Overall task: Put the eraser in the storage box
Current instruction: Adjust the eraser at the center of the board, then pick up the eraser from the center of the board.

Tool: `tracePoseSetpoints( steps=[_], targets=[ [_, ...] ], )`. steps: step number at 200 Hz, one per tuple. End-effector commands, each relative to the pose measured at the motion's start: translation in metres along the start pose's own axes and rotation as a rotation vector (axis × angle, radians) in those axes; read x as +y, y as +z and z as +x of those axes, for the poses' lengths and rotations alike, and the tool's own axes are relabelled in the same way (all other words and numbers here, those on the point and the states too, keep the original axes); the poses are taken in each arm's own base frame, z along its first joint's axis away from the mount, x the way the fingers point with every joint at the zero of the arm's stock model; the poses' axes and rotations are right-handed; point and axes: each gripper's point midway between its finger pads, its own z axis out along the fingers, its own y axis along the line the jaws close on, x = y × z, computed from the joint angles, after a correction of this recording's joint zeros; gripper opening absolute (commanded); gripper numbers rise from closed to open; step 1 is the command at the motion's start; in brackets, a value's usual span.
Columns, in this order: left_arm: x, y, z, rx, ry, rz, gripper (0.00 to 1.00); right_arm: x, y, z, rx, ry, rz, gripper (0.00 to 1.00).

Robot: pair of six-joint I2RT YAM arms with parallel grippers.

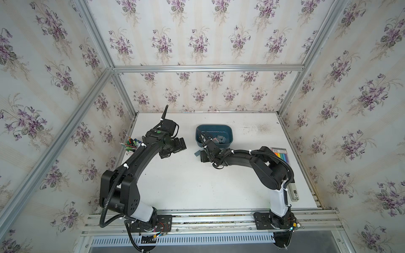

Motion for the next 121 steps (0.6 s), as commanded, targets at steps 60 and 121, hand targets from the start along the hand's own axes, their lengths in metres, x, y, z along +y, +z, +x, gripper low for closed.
tracePoseSetpoints(
  steps=[60,121],
  targets=[
    [-0.002,0.001,-0.003,-0.008,-0.002,0.011,0.99,-0.013,-0.003,-0.005,0.046,-0.010,0.084,0.65],
    [-0.002,-0.001,-0.003,-0.012,0.002,0.010,0.99,-0.021,0.004,-0.004,0.054,-0.002,0.133,0.59]
  ],
)
